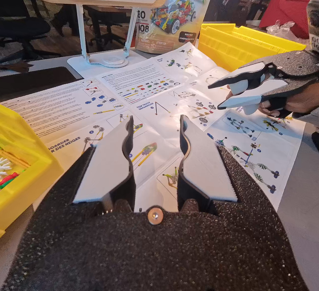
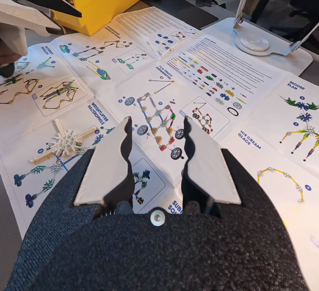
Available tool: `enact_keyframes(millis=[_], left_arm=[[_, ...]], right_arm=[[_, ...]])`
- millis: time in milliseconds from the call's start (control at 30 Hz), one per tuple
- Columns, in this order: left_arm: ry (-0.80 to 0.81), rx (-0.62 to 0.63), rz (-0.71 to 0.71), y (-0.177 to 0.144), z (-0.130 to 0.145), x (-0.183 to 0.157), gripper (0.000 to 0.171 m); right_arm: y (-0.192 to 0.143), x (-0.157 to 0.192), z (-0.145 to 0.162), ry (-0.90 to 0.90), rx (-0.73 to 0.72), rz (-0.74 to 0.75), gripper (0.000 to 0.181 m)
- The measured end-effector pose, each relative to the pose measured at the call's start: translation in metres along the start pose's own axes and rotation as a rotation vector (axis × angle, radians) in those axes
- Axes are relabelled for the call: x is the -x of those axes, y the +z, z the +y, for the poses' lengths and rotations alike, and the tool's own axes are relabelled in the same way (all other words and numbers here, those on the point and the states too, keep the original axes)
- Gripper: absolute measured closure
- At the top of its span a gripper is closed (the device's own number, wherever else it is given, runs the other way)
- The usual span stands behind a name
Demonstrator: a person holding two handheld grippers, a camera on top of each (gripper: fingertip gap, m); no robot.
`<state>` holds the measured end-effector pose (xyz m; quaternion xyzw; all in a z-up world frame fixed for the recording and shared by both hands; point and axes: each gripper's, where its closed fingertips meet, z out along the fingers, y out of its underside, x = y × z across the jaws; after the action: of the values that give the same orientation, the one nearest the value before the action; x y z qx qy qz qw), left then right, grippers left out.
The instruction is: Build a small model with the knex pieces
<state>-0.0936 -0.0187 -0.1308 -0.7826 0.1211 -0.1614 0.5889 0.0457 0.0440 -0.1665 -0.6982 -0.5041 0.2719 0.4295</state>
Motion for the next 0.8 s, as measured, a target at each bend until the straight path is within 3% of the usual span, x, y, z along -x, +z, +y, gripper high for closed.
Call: enact_keyframes(millis=[233,700,800], left_arm=[[0.089,0.097,-0.038,0.0,0.013,0.004,0.12],[0.083,0.109,-0.028,0.0,0.016,0.003,0.122],[0.079,0.11,-0.027,0.001,0.016,0.003,0.122]], right_arm=[[-0.001,-0.004,0.006,-0.011,0.036,0.016,0.123],[0.003,0.001,0.013,-0.016,0.064,-0.004,0.135],[0.004,0.001,0.015,-0.027,0.069,0.0,0.144]])
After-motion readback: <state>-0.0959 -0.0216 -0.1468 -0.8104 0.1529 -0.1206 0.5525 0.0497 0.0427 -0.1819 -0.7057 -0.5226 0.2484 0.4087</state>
